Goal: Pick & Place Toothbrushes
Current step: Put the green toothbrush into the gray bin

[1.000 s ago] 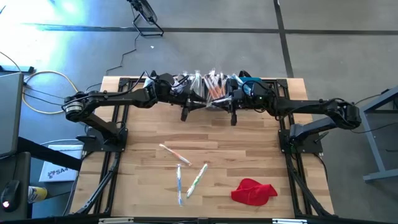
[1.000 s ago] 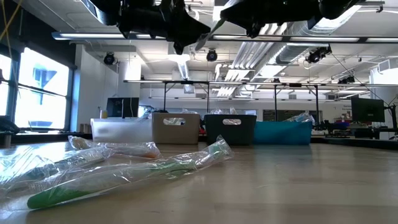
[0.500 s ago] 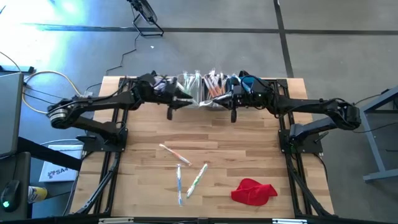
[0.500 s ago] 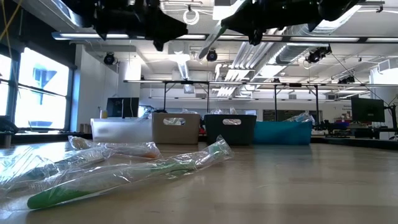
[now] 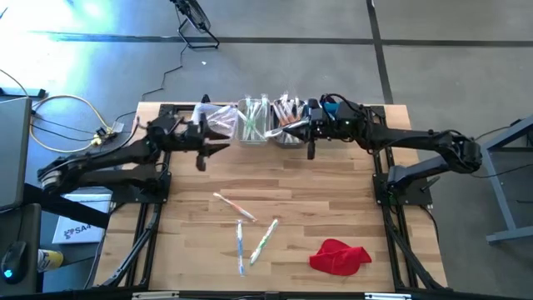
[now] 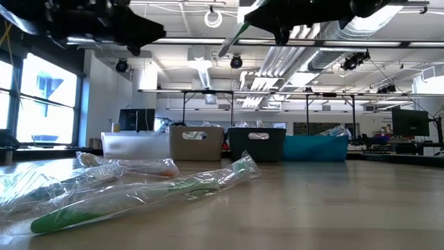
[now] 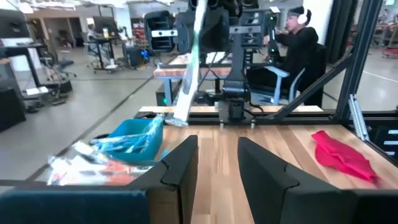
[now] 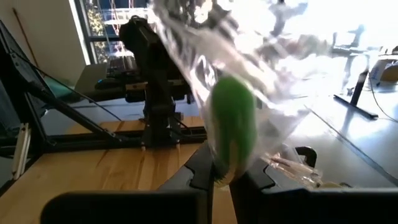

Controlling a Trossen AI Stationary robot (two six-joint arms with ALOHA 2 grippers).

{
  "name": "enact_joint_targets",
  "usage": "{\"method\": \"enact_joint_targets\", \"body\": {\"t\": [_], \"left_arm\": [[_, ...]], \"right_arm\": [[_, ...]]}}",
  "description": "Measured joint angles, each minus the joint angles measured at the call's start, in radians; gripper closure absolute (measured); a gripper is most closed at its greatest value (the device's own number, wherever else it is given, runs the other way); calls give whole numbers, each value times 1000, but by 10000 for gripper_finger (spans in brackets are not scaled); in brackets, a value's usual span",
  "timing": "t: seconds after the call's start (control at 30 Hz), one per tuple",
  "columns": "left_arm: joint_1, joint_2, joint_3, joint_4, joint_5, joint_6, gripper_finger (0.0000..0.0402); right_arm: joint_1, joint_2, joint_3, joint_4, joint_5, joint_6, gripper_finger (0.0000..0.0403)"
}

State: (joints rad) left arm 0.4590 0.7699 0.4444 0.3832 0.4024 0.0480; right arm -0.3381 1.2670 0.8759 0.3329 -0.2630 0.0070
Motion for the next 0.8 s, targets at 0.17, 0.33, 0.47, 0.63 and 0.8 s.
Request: {"method": "enact_joint_targets", "body": {"t": [0.17,0.33,0.47,0.63,0.8], "left_arm": [[-1,-184,-93,-89,-6,-3,290],[-1,-344,-136,-260,-13,-2,290],[-1,-456,-148,-351,-13,0,290],[-1,-571,-148,-467,-13,2,290],[-1,-649,-148,-547,-13,-1,290]], "right_arm": [[4,78,68,-28,-1,19,378],[3,196,177,-78,0,24,378],[1,282,282,-138,3,25,378],[-10,369,411,-235,26,25,378],[-50,414,485,-297,25,40,378]]}}
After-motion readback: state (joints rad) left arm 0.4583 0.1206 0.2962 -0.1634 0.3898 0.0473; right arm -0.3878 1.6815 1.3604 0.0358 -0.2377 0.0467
